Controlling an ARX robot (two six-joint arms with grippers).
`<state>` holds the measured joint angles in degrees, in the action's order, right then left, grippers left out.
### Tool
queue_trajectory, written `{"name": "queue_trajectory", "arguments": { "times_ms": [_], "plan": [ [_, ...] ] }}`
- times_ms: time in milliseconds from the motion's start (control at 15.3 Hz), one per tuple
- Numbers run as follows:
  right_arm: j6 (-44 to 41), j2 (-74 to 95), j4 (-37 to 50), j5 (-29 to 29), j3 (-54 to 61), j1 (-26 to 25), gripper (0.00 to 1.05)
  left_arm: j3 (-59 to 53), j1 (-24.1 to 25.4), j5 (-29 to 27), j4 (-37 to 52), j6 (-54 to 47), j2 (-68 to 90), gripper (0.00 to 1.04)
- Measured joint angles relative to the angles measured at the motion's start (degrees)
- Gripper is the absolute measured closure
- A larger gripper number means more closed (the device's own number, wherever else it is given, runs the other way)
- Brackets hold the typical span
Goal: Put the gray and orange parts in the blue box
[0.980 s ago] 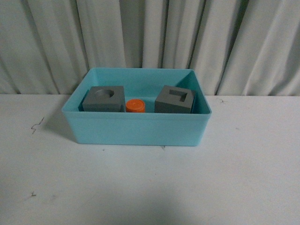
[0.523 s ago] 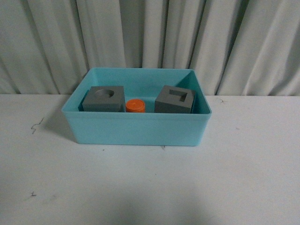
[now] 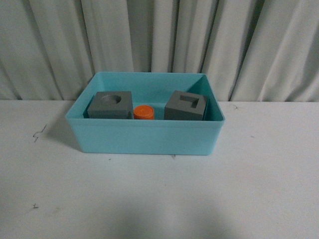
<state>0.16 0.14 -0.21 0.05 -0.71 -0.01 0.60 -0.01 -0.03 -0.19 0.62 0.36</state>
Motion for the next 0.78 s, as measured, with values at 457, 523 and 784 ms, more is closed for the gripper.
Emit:
{"name": "queue_trajectory", "arguments": {
  "times_ms": [457,523,784],
  "plan": [
    [0.00,0.00,0.00,0.00,0.00,0.00,0.06,0.00,0.00,0.00,0.00,0.00,0.00,0.07],
    [0.00,0.00,0.00,0.00,0.00,0.00,0.06,0.00,0.00,0.00,0.00,0.00,0.00,0.07],
    [0.00,0.00,0.00,0.00,0.00,0.00,0.06,0.00,0.00,0.00,0.00,0.00,0.00,0.07]
  ]
}}
